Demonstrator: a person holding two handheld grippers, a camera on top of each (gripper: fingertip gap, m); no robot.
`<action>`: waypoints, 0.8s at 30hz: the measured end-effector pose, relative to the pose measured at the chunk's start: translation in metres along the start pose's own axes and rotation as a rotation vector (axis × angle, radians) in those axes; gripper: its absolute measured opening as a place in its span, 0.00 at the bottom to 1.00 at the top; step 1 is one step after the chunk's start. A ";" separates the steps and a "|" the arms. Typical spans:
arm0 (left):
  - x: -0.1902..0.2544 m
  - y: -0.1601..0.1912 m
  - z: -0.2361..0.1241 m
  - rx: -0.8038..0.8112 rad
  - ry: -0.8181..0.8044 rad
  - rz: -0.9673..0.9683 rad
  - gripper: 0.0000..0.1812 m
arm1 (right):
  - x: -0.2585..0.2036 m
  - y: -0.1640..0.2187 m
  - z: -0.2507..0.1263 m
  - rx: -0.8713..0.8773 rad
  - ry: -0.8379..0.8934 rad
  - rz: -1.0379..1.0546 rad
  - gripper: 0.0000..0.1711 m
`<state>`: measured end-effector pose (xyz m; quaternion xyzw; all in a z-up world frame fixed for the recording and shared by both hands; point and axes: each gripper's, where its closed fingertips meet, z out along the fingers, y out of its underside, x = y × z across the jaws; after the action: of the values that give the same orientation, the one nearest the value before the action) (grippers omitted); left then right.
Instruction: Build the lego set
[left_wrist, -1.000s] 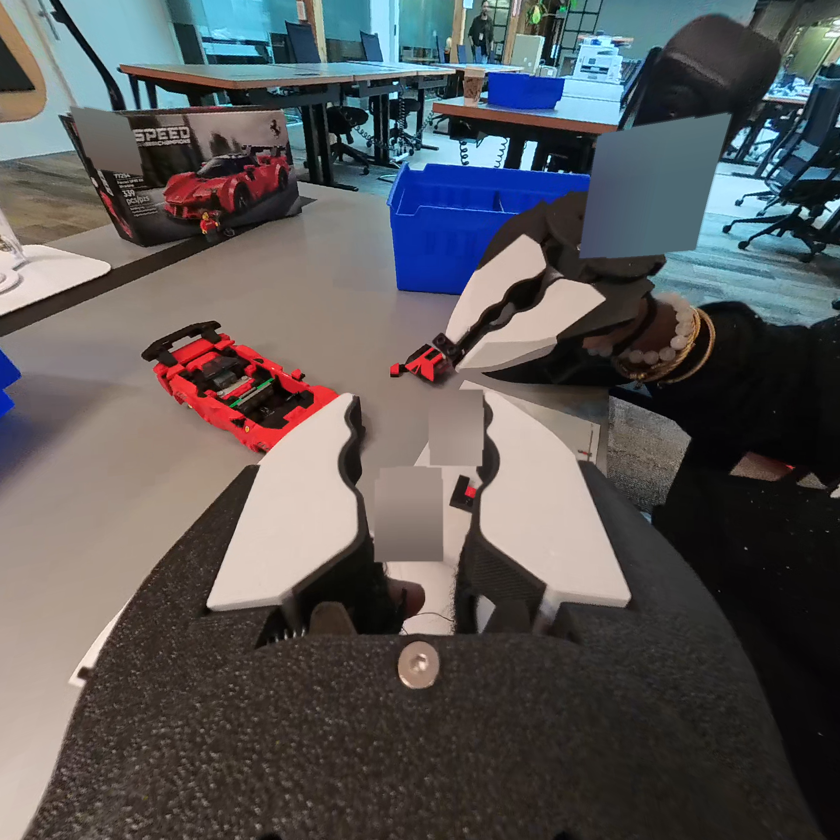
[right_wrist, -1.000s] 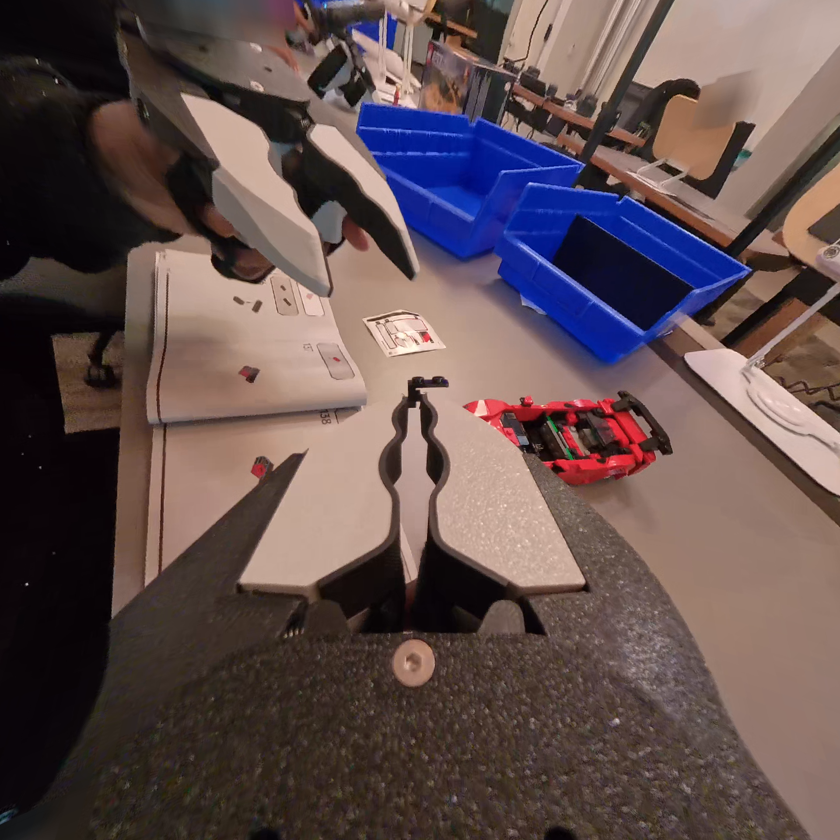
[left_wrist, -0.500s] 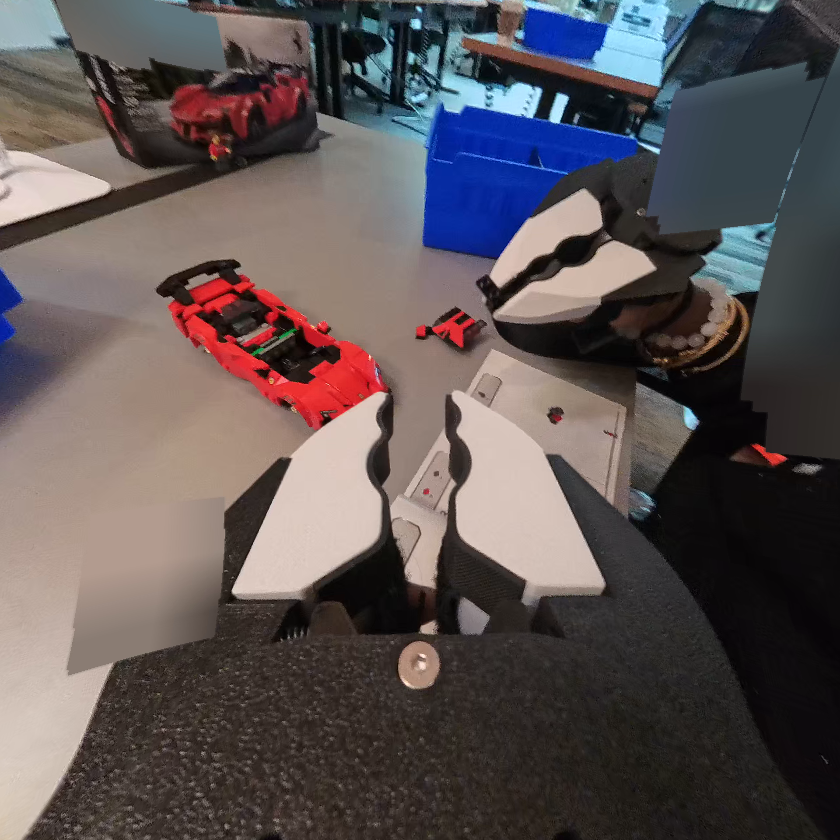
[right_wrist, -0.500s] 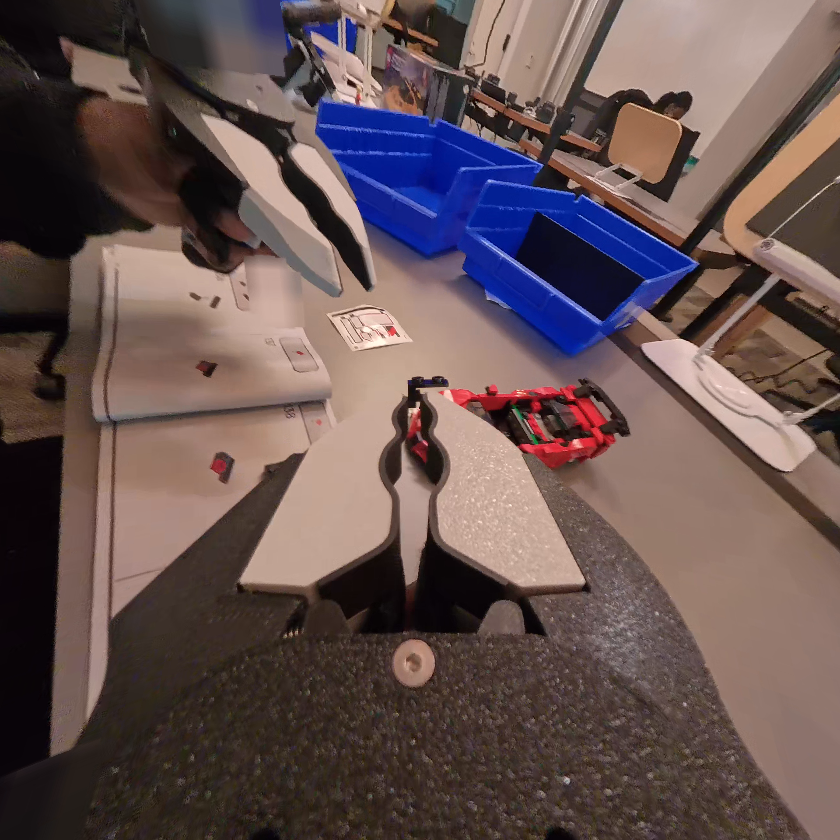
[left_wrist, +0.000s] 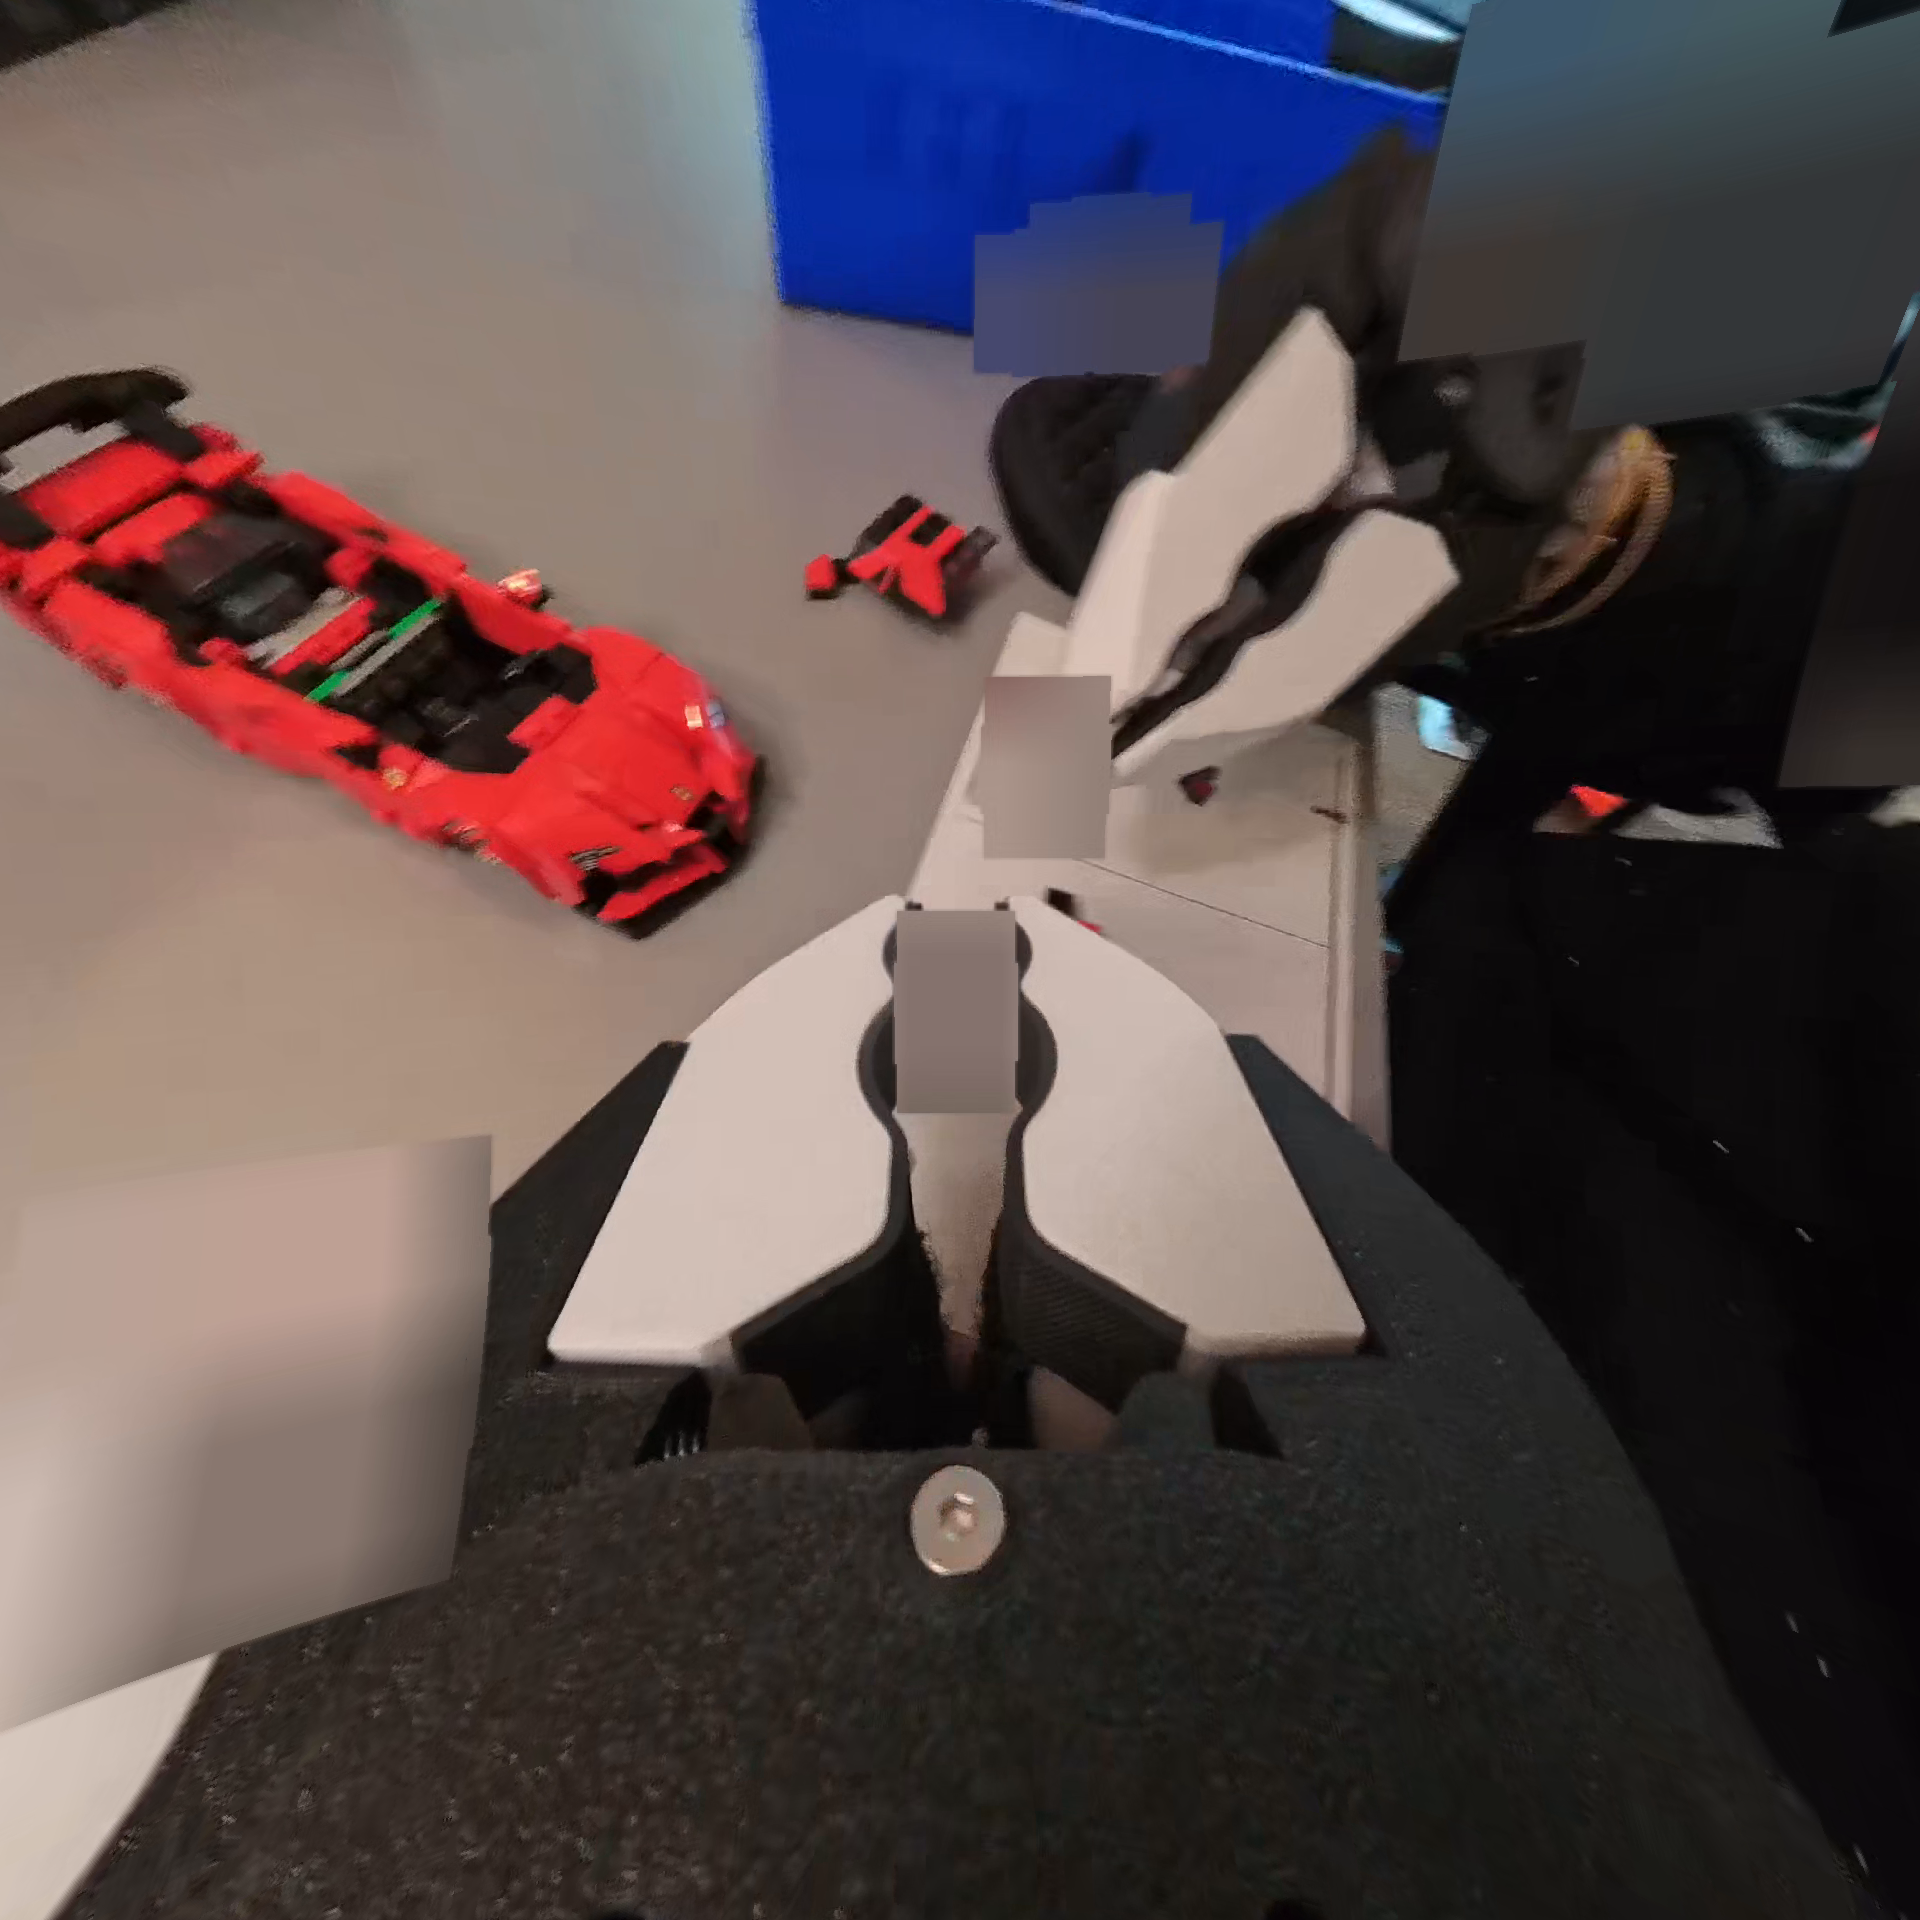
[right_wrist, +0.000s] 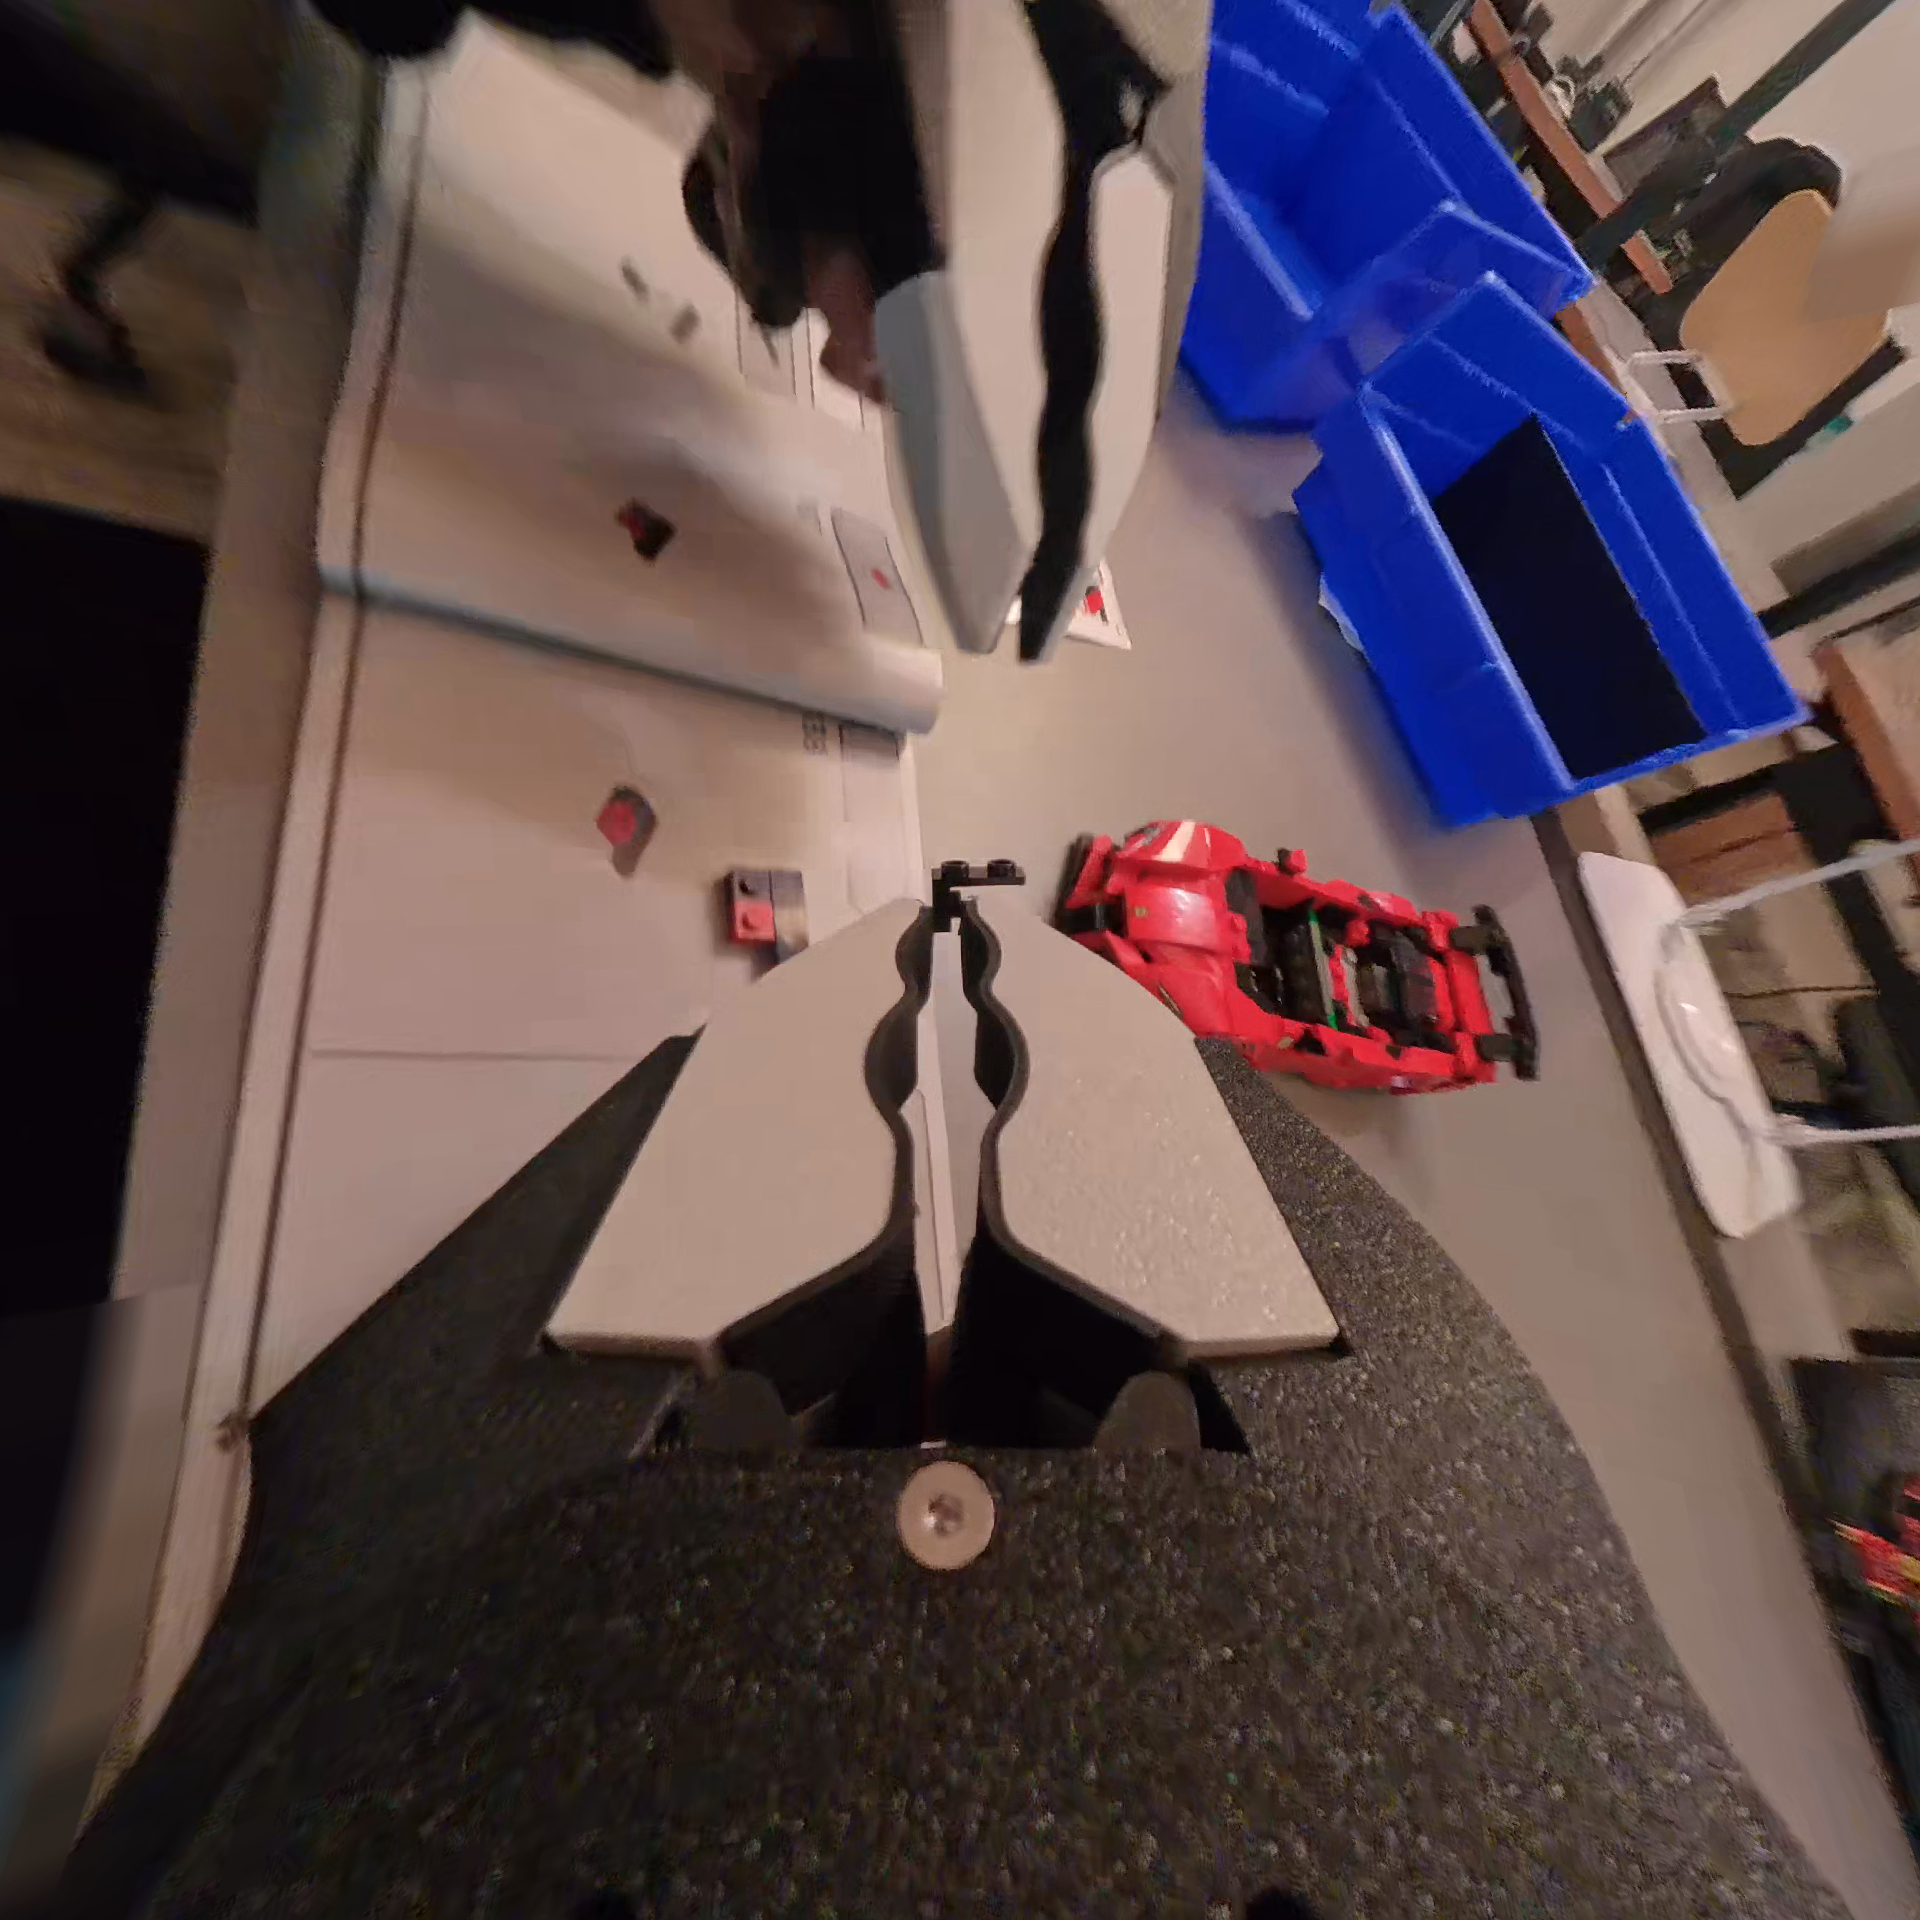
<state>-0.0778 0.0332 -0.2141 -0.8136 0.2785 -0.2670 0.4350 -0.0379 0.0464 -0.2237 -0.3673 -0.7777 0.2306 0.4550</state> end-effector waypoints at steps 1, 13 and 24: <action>-0.005 -0.001 -0.001 0.004 -0.036 -0.014 0.07 | 0.000 0.004 0.000 -0.033 0.025 -0.039 0.03; -0.002 -0.006 0.005 0.076 0.015 -0.117 0.13 | 0.029 0.003 -0.001 -0.128 0.316 -0.254 0.03; 0.010 -0.054 0.016 0.207 0.134 -0.201 0.13 | 0.053 -0.003 -0.045 0.065 0.275 -0.068 0.03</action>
<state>-0.0478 0.0610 -0.1734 -0.7684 0.1952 -0.3901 0.4683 -0.0161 0.0870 -0.1721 -0.3541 -0.7122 0.1877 0.5764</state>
